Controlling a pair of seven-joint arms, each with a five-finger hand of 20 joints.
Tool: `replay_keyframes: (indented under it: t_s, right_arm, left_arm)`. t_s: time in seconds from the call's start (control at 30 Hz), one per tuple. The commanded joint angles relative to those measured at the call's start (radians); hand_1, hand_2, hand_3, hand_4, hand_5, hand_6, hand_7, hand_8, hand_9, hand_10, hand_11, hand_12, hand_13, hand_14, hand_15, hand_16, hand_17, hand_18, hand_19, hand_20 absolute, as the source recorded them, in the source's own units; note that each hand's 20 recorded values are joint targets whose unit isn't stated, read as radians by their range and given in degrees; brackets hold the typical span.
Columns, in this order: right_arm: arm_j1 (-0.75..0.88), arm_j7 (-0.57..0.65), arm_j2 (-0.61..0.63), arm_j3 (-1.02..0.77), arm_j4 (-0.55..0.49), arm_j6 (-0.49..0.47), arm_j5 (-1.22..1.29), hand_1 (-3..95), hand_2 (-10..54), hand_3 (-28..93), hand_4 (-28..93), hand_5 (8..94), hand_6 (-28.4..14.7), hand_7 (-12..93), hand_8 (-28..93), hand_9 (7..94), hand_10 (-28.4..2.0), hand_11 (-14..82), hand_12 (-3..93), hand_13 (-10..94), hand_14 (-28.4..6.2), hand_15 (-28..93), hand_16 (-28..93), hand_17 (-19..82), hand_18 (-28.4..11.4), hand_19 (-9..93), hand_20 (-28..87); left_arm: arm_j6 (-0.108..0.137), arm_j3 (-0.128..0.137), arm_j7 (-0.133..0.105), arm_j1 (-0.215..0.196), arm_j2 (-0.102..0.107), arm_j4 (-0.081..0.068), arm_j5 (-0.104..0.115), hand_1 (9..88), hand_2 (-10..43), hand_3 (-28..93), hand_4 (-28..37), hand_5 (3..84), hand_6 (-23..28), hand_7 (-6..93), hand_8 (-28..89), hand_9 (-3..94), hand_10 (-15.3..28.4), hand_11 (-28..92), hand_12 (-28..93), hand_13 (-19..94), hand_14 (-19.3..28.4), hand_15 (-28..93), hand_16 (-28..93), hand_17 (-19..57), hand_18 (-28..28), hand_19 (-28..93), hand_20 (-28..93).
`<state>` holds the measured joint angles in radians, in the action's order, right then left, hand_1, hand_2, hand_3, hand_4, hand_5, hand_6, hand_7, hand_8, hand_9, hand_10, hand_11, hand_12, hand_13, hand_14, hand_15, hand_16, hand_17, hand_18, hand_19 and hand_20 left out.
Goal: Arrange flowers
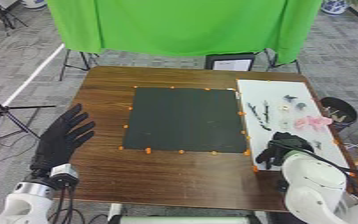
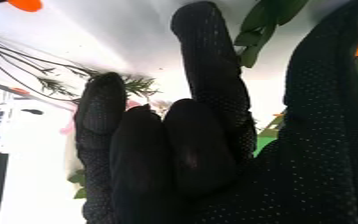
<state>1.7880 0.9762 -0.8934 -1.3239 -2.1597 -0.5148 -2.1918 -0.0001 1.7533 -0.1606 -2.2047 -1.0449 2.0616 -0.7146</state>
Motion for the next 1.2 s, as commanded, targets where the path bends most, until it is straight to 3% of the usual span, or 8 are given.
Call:
replay_keyframes:
  t_s: [0.03,0.2,0.3,0.43,0.57,0.73,1.2]
  right_arm:
    - [0.055,-0.022,-0.031,0.025,0.059,0.014,0.089,47.1,-9.5,69,-28,87.0,2.0,23,11,87.8,-6.7,72.3,59.4,81,-9.1,90,42,34,-21.0,85,35]
    - [0.061,-0.039,-0.037,0.001,0.05,0.021,0.124,48.1,-9.5,77,-28,88.4,2.1,25,14,88.6,-6.9,71.9,59.4,82,-9.4,90,43,34,-20.7,85,35]
    - [0.063,-0.052,-0.037,-0.007,0.05,0.04,0.124,46.0,-9.5,85,-28,85.4,0.7,30,23,87.0,-6.5,73.1,60.6,81,-9.3,90,44,33,-20.4,85,36]
    - [0.084,-0.09,-0.029,-0.014,0.052,0.139,0.097,41.6,-9.5,89,-21,80.6,0.2,37,30,85.2,-5.9,74.7,61.7,80,-8.4,91,44,32,-20.3,84,36]
    - [0.116,-0.146,-0.012,-0.027,0.047,0.272,0.058,38.0,-9.5,91,-13,74.8,-2.1,50,30,84.0,-5.5,76.6,62.0,79,-8.1,92,44,32,-19.8,84,37]
    - [0.121,-0.193,0.006,-0.038,0.042,0.414,0.019,34.2,-8.1,93,-7,71.5,-4.0,58,30,84.5,-5.7,79.5,61.4,79,-8.4,93,43,31,-19.8,83,38]
    - [0.057,-0.204,0.032,-0.065,0.003,0.495,0.052,33.3,-9.0,93,-4,72.2,-4.2,59,31,85.6,-5.8,79.5,62.0,79,-8.6,93,44,32,-19.8,84,38]
  left_arm:
    - [-0.001,0.0,0.01,-0.006,-0.009,0.003,0.003,24.0,-4.7,71,-28.3,25.9,3.9,18.8,-11,22.1,11.5,19,17,18,16.3,32,0,-9.1,21.7,41,10]
    - [0.001,-0.002,0.009,-0.004,-0.01,0.004,0.003,24.1,-4.6,71,-28.3,25.9,3.9,18.8,-10,22.1,11.5,19,17,18,16.2,32,0,-9.1,21.6,41,10]
    - [0.002,-0.002,0.01,-0.004,-0.012,0.003,0.003,24.1,-4.6,70,-28.3,26.0,3.9,18.7,-11,22.1,11.5,19,17,18,16.2,32,0,-9.1,21.7,41,10]
    - [0.003,-0.001,0.009,-0.005,-0.012,0.004,0.005,24.1,-4.6,71,-28.3,26.0,3.9,18.7,-11,22.1,11.5,19,17,18,16.2,32,0,-9.1,21.6,41,10]
    - [0.006,-0.001,0.006,-0.008,-0.012,0.004,0.006,24.1,-4.6,71,-28.3,26.0,3.9,18.7,-10,22.1,11.5,19,17,18,16.2,32,0,-9.1,21.7,41,10]
    - [0.005,-0.002,0.004,-0.008,-0.01,0.004,0.006,24.2,-4.5,70,-28.3,26.0,3.9,18.8,-10,22.1,11.5,19,17,18,16.3,32,0,-9.1,21.7,41,10]
    - [0.001,0.001,0.003,-0.007,-0.001,0.003,0.005,24.1,-4.3,71,-28.3,26.1,4.0,18.8,-11,22.1,11.5,19,17,19,16.2,32,0,-9.2,21.7,41,10]
